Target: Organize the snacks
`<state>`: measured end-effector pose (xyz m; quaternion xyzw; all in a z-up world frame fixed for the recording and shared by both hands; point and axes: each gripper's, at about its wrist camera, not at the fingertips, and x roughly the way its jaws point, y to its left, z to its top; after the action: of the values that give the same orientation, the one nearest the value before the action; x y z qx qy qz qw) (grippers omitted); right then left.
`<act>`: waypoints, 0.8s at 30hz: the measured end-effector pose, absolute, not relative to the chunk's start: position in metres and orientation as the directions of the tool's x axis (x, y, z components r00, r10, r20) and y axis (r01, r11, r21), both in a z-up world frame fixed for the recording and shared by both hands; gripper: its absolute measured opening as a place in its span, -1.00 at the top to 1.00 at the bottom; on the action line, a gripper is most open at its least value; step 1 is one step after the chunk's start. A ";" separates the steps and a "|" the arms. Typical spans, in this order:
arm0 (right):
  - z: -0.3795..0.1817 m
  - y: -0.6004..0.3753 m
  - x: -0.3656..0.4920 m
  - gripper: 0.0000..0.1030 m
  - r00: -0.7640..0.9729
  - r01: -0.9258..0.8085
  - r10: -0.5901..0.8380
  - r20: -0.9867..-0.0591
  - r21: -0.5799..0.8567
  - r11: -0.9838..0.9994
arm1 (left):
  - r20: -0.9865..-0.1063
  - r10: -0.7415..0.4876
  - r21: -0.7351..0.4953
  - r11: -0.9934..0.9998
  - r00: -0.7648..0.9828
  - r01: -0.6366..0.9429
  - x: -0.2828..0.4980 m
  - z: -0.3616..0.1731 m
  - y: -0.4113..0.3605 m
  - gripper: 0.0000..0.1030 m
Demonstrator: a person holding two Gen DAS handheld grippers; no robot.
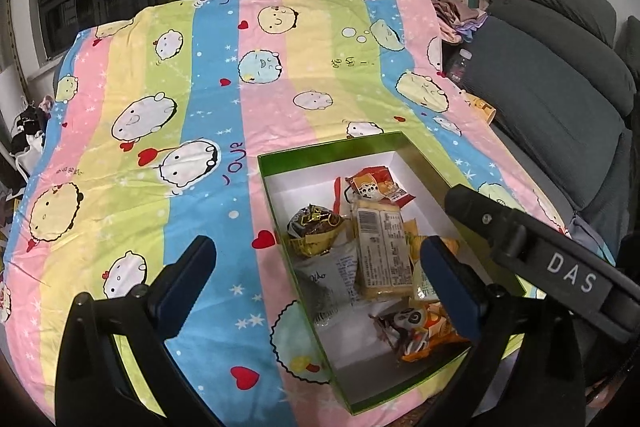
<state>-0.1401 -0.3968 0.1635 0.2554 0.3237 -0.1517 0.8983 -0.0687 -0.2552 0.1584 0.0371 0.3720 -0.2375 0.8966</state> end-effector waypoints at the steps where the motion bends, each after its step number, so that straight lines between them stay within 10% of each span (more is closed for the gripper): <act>1: 0.163 -0.397 -0.140 -0.72 0.744 0.437 -0.106 -0.659 0.361 0.824 | -0.685 -0.398 -0.110 0.885 0.610 0.453 -0.069 0.158 -0.255 -0.99; 24: 0.164 -0.394 -0.140 -0.79 0.744 0.436 -0.113 -0.658 0.350 0.829 | -0.700 -0.396 -0.111 0.882 0.594 0.458 -0.069 0.152 -0.252 -0.99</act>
<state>-0.1397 -0.3944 0.1643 0.2493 0.3236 -0.1526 0.8999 -0.0686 -0.2521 0.1517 0.0406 0.3815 -0.2396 0.8918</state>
